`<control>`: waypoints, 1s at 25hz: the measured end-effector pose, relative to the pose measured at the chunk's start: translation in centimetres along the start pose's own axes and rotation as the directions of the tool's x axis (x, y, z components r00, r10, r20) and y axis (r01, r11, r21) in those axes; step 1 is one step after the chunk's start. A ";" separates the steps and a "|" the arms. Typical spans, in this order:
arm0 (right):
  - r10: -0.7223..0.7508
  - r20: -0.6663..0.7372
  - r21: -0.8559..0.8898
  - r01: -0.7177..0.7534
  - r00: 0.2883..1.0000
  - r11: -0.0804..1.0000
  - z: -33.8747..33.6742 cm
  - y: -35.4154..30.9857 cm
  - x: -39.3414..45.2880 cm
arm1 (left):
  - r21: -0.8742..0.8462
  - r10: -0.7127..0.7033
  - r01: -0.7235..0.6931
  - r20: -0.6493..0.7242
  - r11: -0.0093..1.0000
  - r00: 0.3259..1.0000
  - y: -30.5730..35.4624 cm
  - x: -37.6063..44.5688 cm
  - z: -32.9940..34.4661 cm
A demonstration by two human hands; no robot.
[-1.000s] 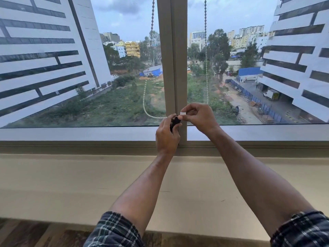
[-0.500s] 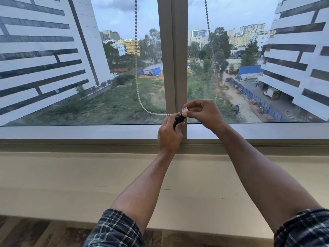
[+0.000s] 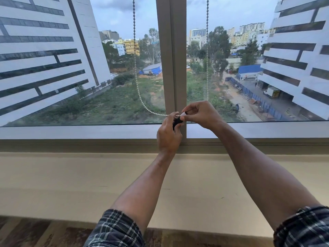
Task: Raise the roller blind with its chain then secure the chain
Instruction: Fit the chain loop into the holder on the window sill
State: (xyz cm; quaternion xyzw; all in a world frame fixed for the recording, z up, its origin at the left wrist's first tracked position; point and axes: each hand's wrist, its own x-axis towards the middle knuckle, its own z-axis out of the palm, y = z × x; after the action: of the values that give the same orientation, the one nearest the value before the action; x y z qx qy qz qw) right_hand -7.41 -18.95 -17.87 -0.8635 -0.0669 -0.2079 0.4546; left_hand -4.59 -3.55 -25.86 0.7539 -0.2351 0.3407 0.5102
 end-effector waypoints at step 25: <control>-0.524 -0.179 -0.393 0.427 0.833 0.814 5.3 6.0 -4.1 | -0.076 -0.439 0.443 0.065 0.893 0.896 -2.3 -3.1 1.1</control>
State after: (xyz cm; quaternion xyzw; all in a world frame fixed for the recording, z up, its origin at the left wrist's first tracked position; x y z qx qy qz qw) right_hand -7.73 -17.84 -26.77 -0.8448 -0.1813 -0.4438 0.2375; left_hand -4.68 -3.73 -29.89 0.7717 -0.0848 0.1880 0.6016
